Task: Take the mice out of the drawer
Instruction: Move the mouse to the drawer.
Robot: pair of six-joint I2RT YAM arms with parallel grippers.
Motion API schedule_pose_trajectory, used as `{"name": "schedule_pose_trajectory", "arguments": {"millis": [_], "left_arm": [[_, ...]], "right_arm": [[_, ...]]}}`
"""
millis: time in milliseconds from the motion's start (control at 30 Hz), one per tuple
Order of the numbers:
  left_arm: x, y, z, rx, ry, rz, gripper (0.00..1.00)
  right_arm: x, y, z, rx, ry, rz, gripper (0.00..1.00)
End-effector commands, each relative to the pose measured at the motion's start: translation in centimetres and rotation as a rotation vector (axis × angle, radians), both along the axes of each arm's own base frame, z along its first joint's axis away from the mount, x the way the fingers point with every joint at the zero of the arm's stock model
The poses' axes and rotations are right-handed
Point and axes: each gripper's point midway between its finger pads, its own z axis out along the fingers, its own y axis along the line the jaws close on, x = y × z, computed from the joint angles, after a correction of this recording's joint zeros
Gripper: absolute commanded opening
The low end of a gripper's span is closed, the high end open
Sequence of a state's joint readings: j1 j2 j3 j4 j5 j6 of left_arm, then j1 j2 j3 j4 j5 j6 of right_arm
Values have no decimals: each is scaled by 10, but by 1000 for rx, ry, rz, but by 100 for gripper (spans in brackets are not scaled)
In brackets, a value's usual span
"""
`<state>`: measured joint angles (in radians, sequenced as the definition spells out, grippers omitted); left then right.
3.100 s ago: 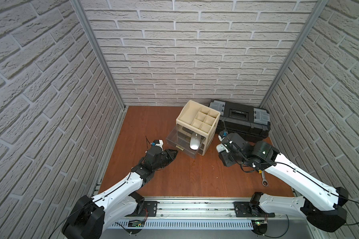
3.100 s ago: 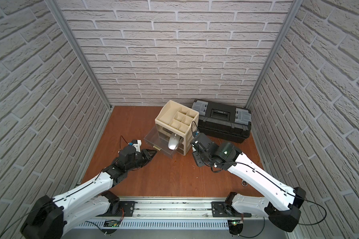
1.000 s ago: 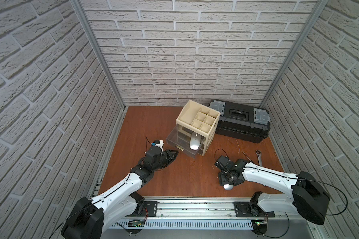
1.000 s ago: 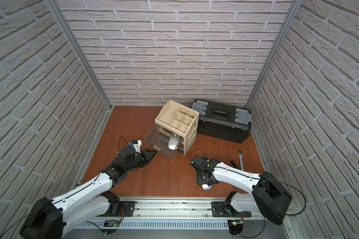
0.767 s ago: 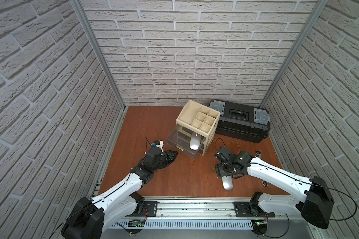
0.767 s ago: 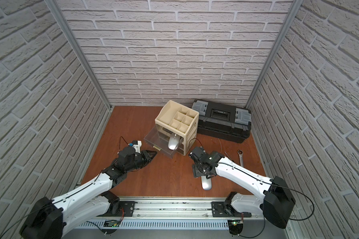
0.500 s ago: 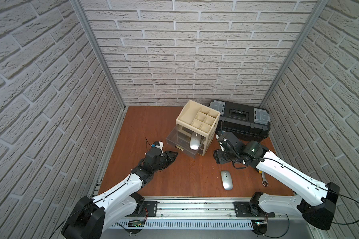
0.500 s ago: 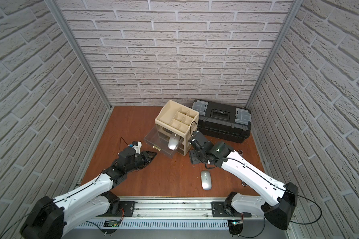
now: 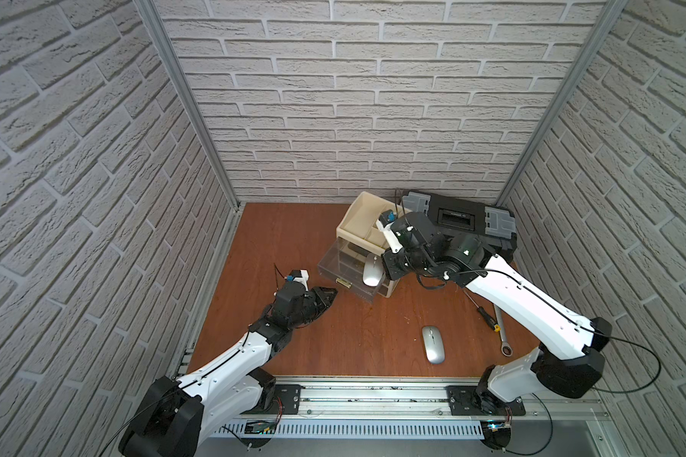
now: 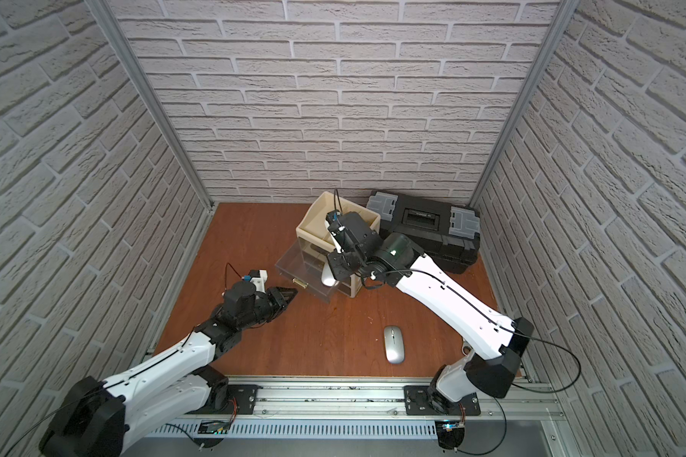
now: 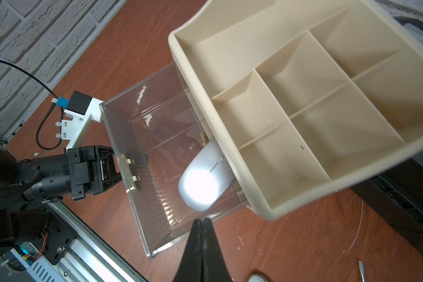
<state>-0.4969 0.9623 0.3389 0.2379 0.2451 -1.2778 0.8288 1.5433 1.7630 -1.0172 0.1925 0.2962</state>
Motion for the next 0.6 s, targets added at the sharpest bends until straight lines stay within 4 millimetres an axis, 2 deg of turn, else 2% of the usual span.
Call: {"name": "schedule_pose_trajectory", "arguments": {"millis": [0, 133, 267, 467, 500, 567], "left_arm": [[2, 6, 6, -17, -22, -5, 28], [5, 20, 11, 2, -22, 12, 29], [10, 29, 13, -16, -23, 31, 30], [14, 28, 9, -31, -22, 29, 31], [15, 28, 9, -35, -25, 30, 31], [17, 26, 8, -51, -26, 32, 31]], "right_arm": [[1, 10, -2, -99, -10, 52, 2], [13, 20, -13, -250, -20, 57, 2], [27, 20, -24, -415, -49, 27, 2], [43, 7, -35, -624, -101, 11, 2], [47, 9, -49, -676, -84, 26, 2], [49, 7, -57, -736, -81, 49, 2]]}}
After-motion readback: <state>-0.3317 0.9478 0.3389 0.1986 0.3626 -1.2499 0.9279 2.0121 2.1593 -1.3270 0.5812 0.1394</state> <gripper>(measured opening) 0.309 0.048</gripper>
